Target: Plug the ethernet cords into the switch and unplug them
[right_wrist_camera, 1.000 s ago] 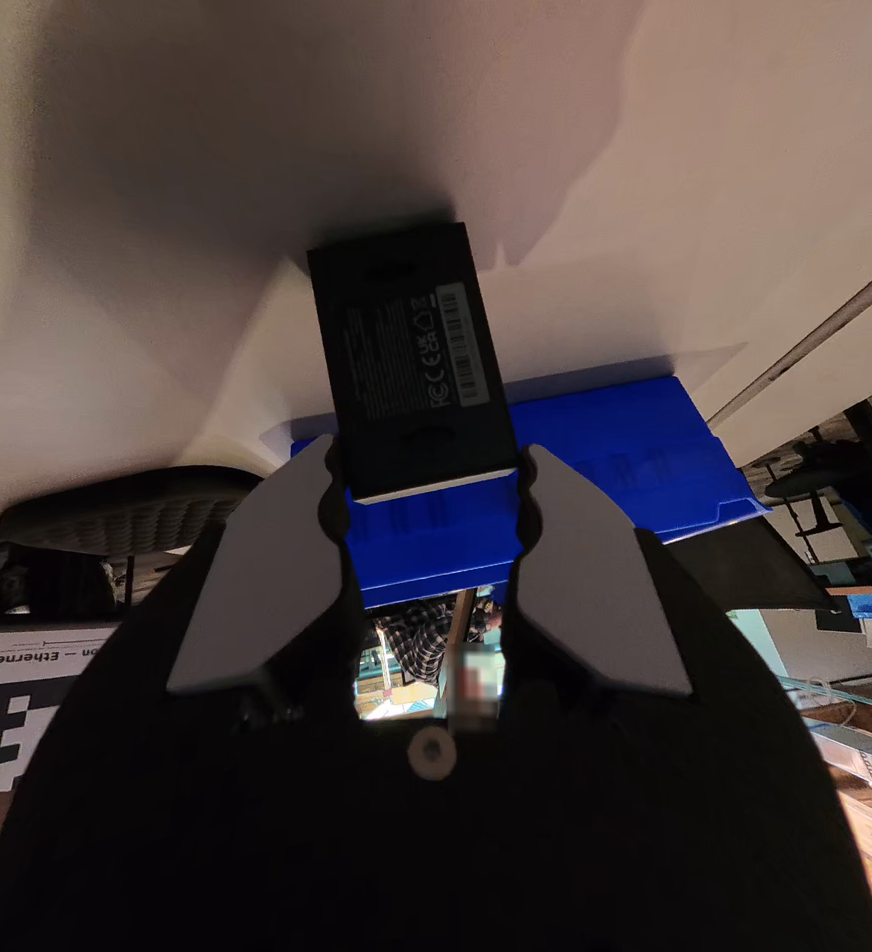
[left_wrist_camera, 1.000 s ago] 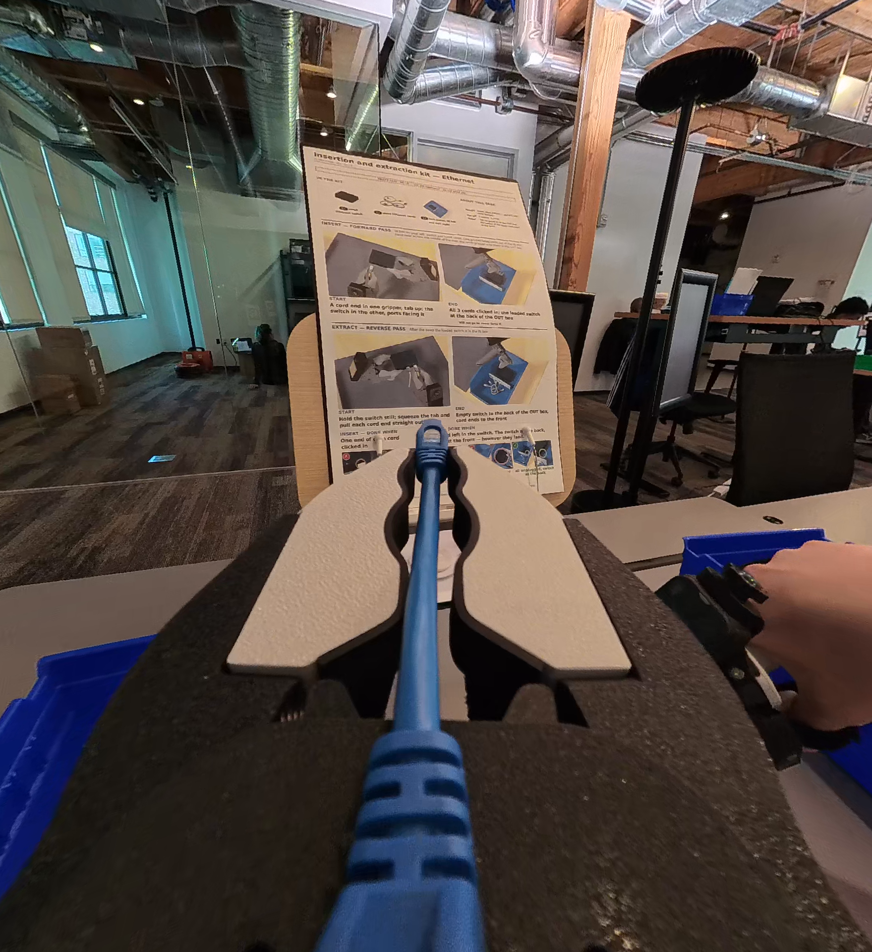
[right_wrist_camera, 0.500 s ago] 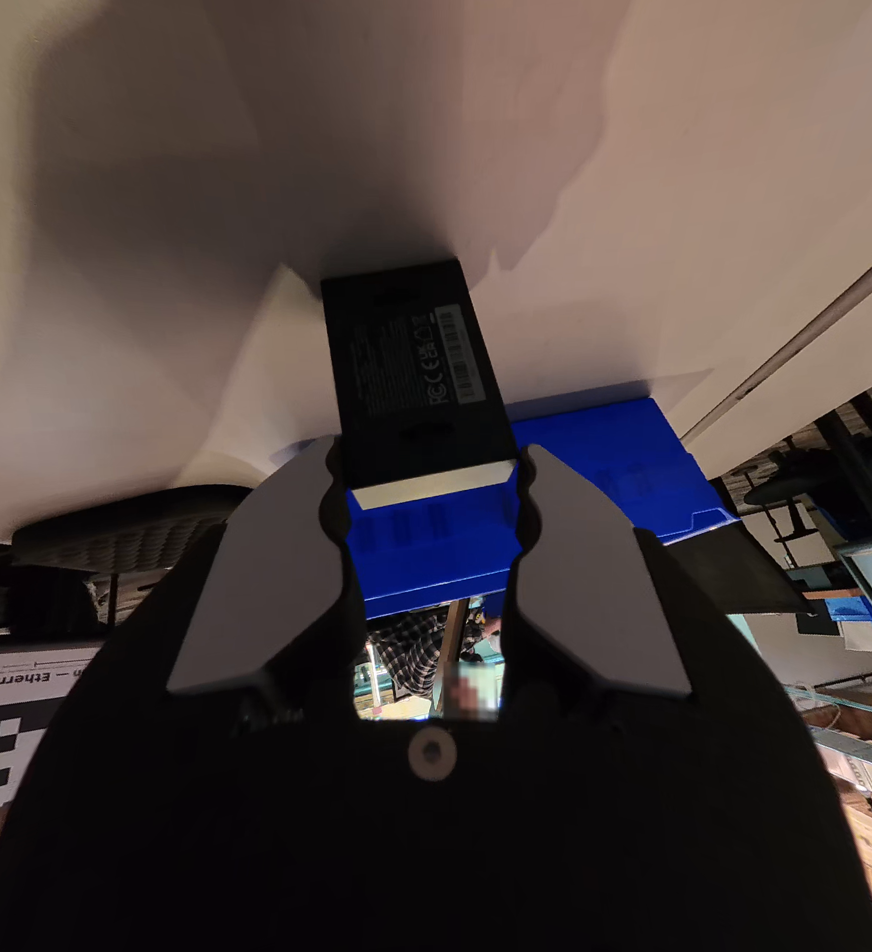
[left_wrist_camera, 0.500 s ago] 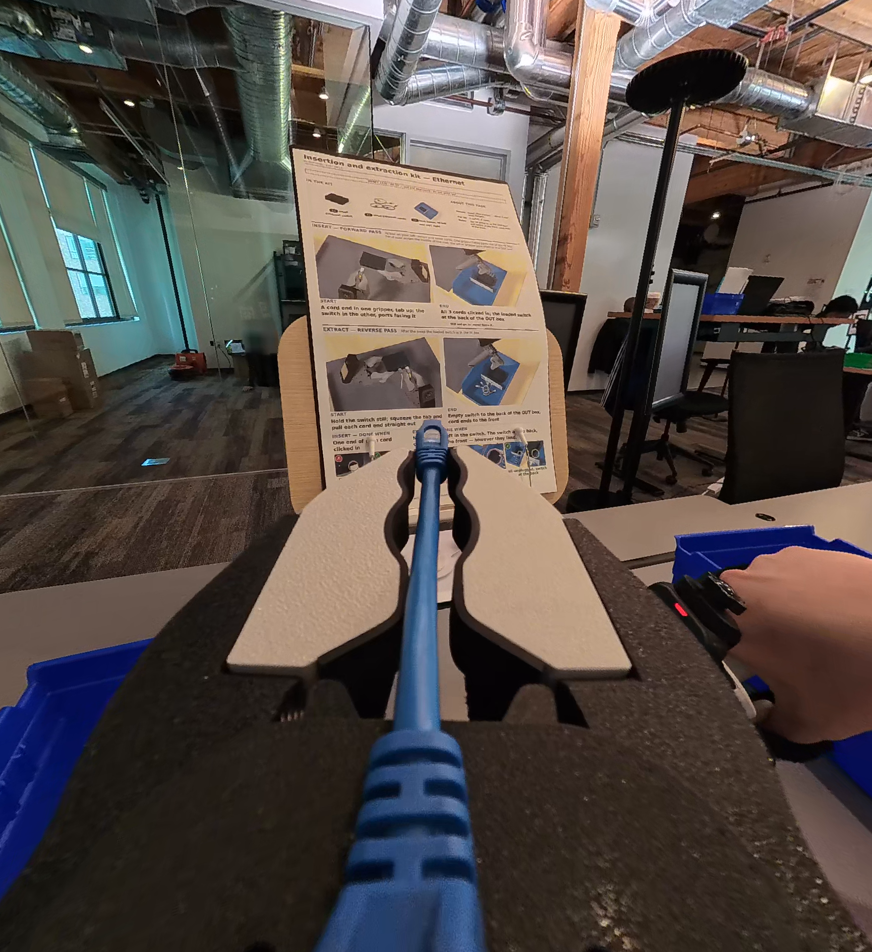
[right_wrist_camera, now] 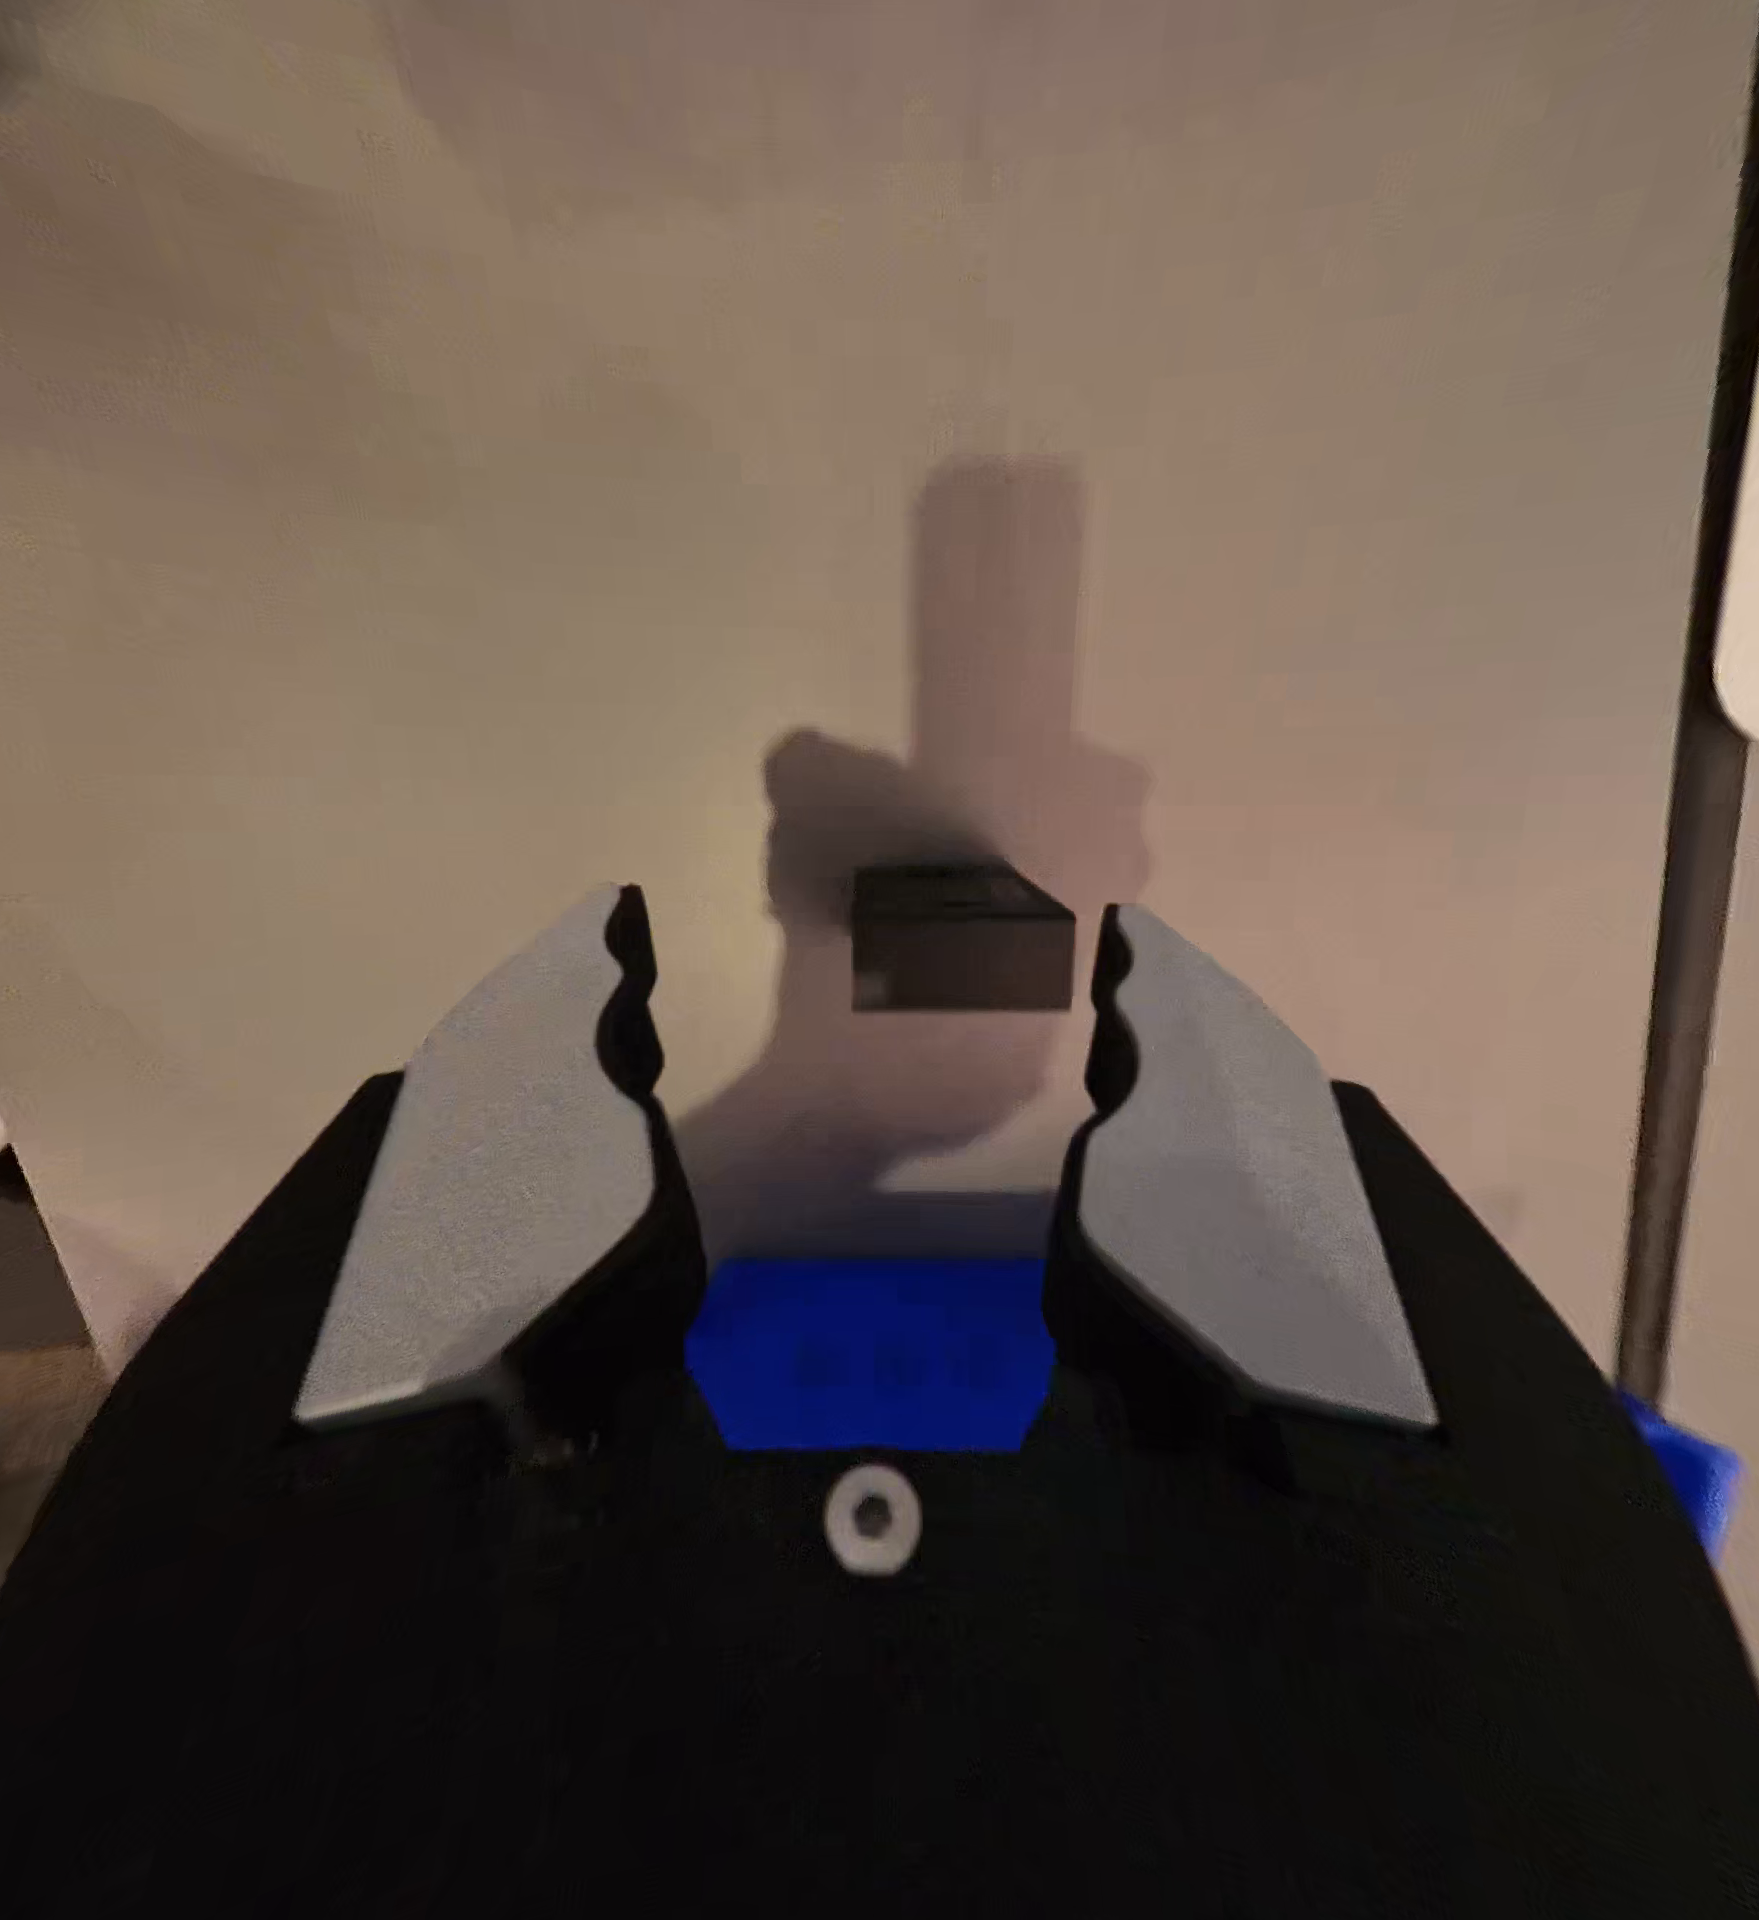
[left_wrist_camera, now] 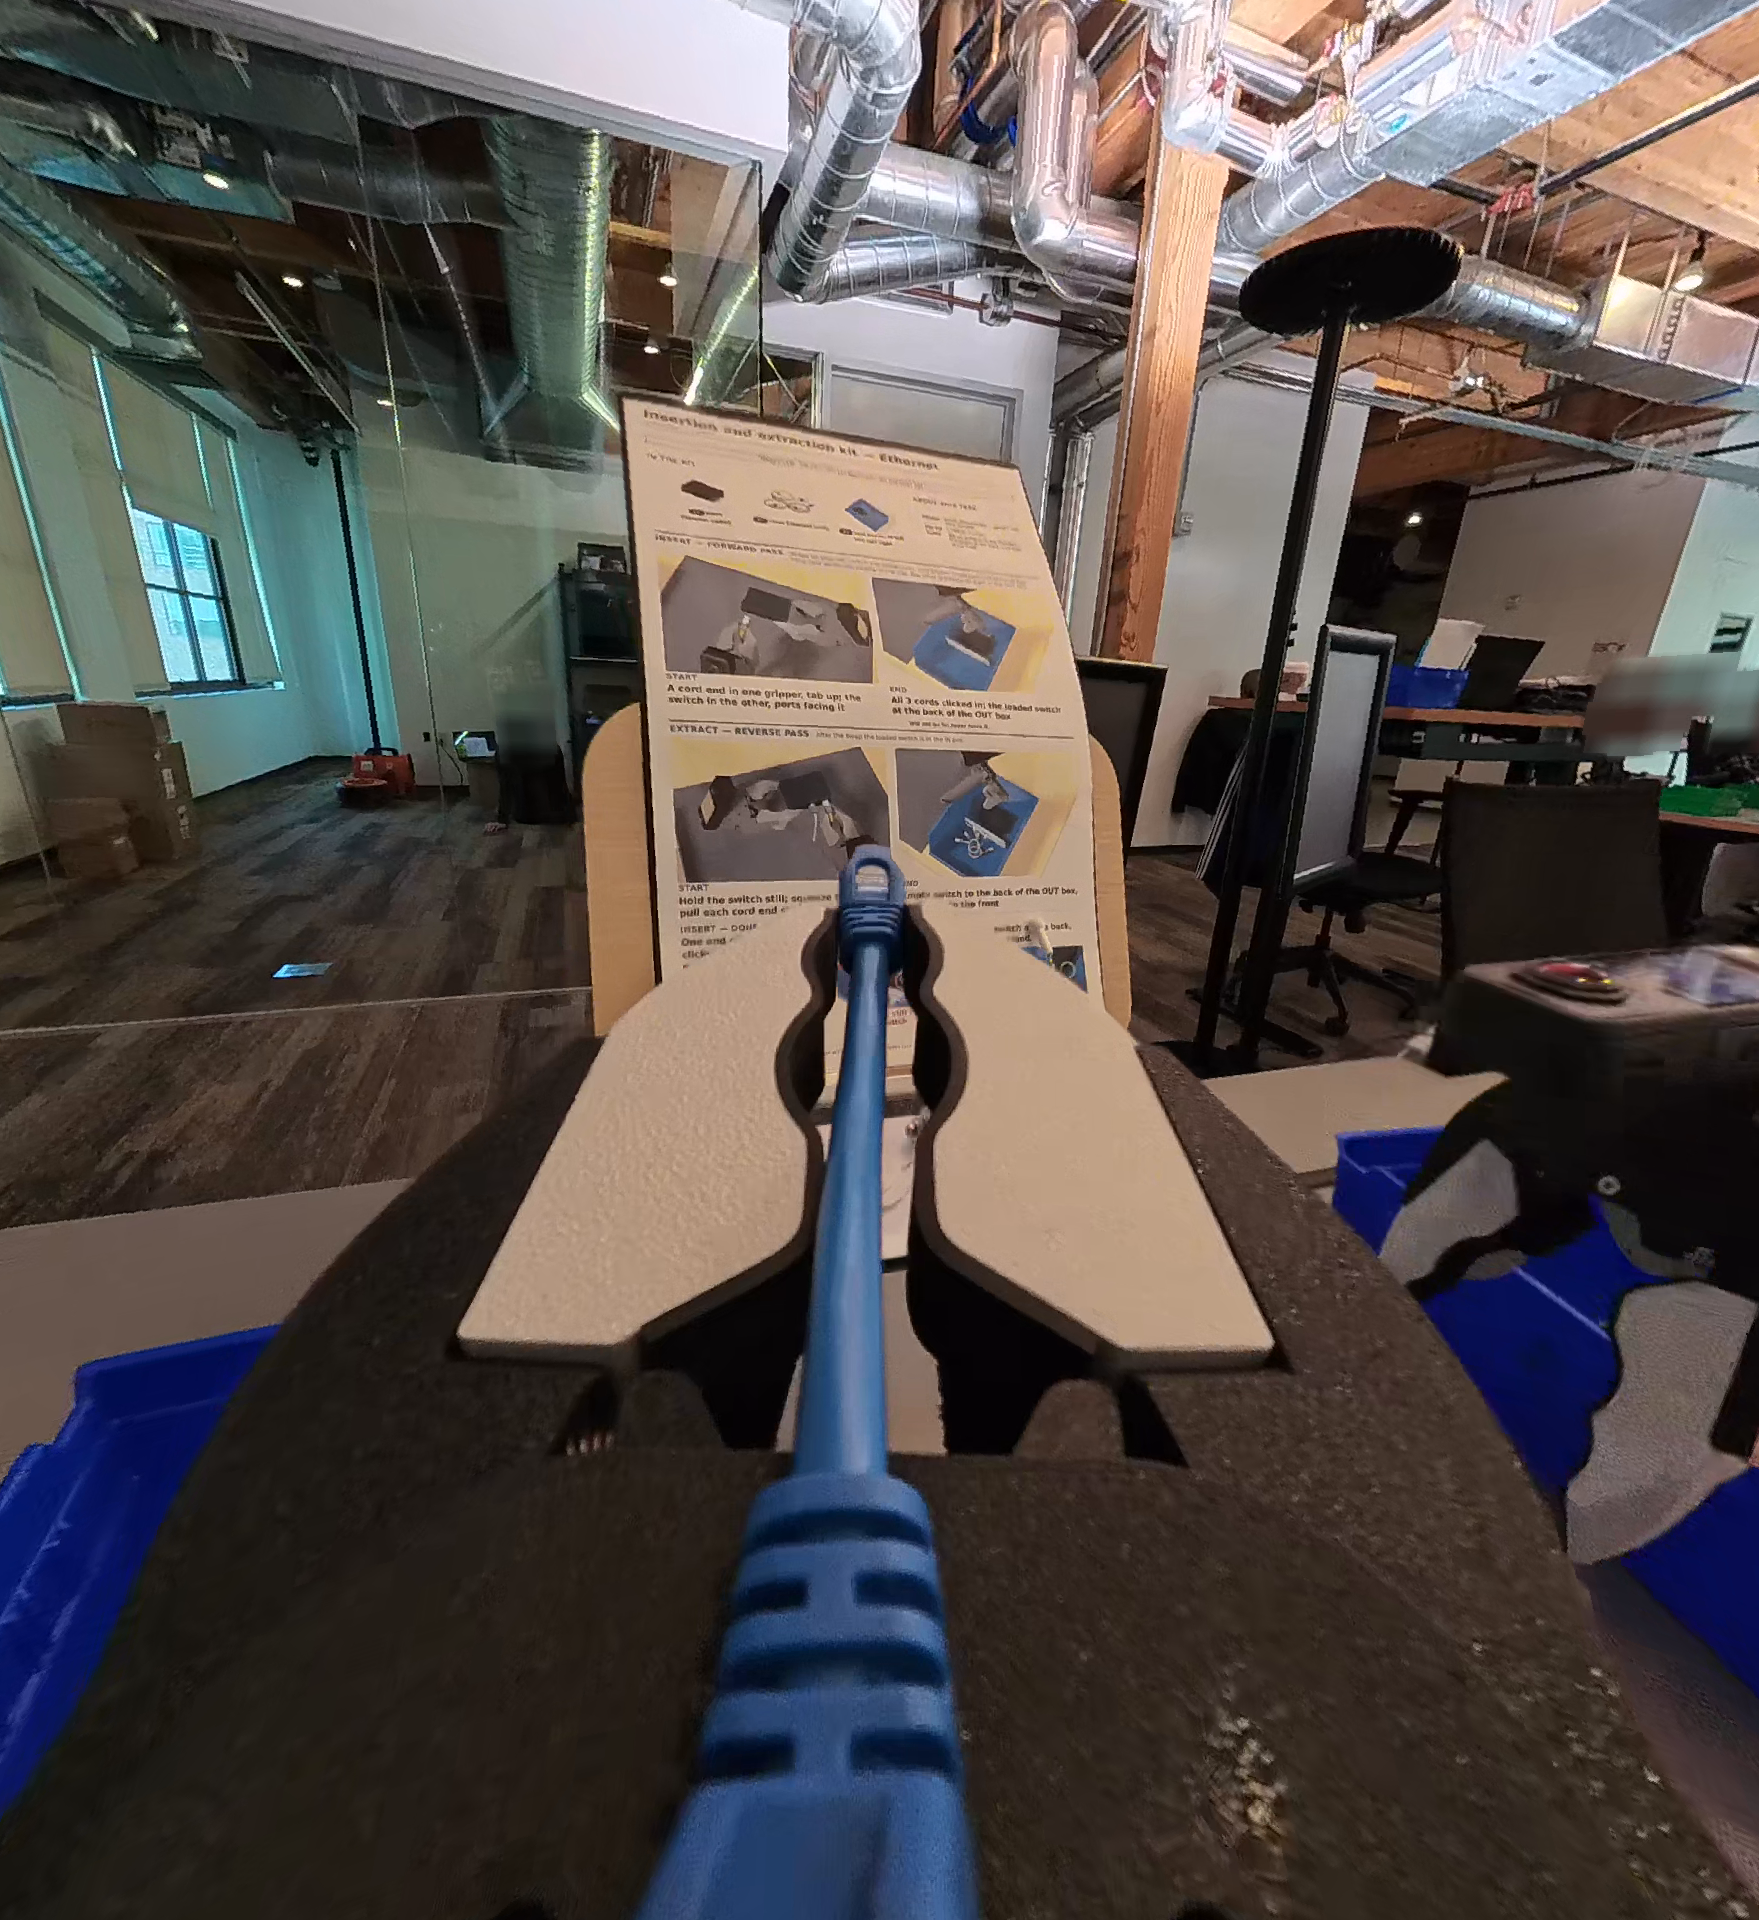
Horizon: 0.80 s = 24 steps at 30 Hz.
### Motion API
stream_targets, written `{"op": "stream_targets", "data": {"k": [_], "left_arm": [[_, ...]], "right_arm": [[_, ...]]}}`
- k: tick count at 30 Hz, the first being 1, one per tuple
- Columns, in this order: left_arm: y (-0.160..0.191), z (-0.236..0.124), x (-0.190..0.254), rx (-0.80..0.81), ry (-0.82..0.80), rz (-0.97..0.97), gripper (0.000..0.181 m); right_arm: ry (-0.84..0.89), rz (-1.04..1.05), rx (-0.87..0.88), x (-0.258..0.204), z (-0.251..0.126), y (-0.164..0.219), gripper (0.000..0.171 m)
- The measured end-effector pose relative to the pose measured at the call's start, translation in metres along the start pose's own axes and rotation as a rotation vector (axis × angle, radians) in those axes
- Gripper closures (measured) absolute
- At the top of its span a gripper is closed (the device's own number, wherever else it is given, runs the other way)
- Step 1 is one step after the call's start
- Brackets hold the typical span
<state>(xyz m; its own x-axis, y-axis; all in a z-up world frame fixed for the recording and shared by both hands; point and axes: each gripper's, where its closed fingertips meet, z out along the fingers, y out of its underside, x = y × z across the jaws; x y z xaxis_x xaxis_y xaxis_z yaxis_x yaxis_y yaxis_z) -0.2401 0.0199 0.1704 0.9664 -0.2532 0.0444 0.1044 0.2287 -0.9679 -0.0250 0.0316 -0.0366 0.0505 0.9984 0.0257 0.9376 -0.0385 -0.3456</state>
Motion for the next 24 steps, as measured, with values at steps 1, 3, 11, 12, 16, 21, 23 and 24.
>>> {"op": "stream_targets", "data": {"k": [1, 3, 11, 12, 16, 21, 23, 24], "left_arm": [[-0.002, -0.001, 0.000, 0.005, 0.003, -0.006, 0.170], [-0.002, -0.001, 0.000, 0.005, 0.004, -0.006, 0.170], [0.001, 0.001, 0.006, -0.014, 0.012, 0.013, 0.170], [0.002, 0.002, 0.006, -0.014, 0.014, 0.014, 0.170], [0.002, 0.002, 0.008, -0.017, 0.018, 0.018, 0.170], [0.002, 0.002, 0.007, -0.014, 0.021, 0.013, 0.170], [0.002, 0.002, 0.007, -0.015, 0.022, 0.012, 0.170], [0.002, 0.003, 0.007, -0.015, 0.022, 0.012, 0.170]], "right_arm": [[-0.008, -0.010, 0.056, 0.000, 0.000, 0.002, 0.094], [0.069, -0.042, 0.041, 0.012, 0.007, 0.017, 0.093], [0.076, -0.074, -0.111, 0.019, 0.038, 0.041, 0.094], [0.074, -0.081, -0.125, 0.019, 0.041, 0.041, 0.094], [0.060, -0.074, -0.148, 0.020, 0.051, 0.040, 0.094], [0.050, -0.066, -0.159, 0.021, 0.059, 0.040, 0.098], [0.044, -0.061, -0.167, 0.021, 0.061, 0.041, 0.100], [0.043, -0.062, -0.174, 0.022, 0.062, 0.042, 0.100]]}}
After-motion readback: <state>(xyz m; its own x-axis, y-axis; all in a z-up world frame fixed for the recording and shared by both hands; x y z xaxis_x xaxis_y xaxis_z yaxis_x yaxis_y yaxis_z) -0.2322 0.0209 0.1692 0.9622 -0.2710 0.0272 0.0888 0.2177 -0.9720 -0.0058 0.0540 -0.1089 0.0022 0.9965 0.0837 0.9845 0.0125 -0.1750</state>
